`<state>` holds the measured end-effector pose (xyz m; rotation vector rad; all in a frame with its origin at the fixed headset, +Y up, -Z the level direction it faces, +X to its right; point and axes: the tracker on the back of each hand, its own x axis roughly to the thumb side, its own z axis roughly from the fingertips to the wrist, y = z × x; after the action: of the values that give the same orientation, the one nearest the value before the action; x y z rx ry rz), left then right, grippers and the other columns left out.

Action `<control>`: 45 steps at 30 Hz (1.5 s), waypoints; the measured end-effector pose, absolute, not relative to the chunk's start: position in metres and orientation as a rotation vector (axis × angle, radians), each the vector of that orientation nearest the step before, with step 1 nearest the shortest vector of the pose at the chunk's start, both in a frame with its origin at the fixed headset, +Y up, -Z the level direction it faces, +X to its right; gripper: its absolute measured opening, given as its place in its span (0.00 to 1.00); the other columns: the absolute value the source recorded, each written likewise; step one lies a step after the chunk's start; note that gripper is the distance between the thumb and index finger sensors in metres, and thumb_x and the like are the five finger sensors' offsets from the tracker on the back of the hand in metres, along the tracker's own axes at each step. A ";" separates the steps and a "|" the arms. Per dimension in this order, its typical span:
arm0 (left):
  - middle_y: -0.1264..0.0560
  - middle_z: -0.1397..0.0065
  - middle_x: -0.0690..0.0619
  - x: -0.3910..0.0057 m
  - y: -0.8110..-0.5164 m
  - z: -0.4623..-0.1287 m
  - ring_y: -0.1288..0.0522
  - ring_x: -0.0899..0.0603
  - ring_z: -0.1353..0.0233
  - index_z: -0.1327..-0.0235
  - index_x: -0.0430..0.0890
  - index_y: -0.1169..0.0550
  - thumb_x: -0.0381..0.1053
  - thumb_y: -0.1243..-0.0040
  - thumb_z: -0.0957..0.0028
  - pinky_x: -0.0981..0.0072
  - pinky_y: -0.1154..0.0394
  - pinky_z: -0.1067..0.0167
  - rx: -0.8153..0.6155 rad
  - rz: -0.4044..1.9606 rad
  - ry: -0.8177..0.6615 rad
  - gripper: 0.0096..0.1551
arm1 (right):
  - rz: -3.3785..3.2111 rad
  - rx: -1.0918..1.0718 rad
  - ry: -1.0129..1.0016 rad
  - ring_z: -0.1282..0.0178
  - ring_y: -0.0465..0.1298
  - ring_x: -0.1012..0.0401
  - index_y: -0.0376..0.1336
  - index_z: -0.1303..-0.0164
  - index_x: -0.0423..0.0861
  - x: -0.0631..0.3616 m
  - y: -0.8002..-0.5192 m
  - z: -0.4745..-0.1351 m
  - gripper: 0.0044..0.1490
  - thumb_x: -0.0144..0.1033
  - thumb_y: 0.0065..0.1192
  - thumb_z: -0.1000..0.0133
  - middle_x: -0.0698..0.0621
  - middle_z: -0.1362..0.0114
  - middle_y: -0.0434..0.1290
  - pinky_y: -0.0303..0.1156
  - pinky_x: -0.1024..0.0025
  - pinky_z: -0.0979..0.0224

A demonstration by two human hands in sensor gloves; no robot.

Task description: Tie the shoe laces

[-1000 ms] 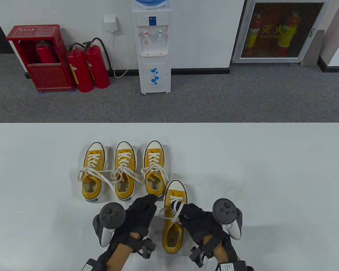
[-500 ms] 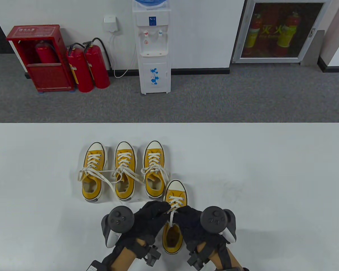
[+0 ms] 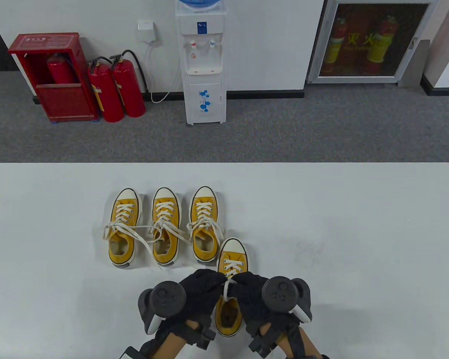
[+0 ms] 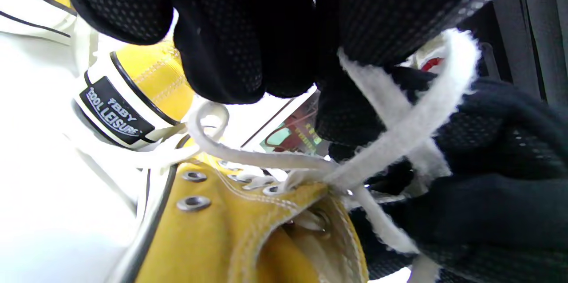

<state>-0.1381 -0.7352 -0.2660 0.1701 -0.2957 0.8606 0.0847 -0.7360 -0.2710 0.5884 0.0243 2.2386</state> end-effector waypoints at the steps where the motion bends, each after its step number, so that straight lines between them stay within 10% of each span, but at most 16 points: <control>1: 0.16 0.37 0.51 -0.140 -0.735 -0.266 0.13 0.41 0.49 0.48 0.55 0.14 0.55 0.31 0.52 0.36 0.25 0.40 0.170 0.864 -0.286 0.19 | 2.213 0.582 0.035 0.47 0.77 0.52 0.75 0.39 0.48 0.086 -0.736 -0.272 0.30 0.21 0.66 0.53 0.48 0.28 0.66 0.56 0.35 0.26; 45: 0.18 0.36 0.48 -0.199 -0.769 -0.301 0.15 0.39 0.46 0.51 0.53 0.16 0.58 0.39 0.50 0.35 0.27 0.39 -0.101 0.733 -0.026 0.19 | 2.119 0.086 0.136 0.54 0.78 0.53 0.75 0.41 0.47 0.186 -0.766 -0.313 0.29 0.22 0.66 0.54 0.47 0.30 0.69 0.60 0.38 0.29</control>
<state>-0.1987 -0.7687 -0.3009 -0.1008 -0.0263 0.7329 0.1856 -0.7663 -0.3127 0.0855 0.1364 2.1194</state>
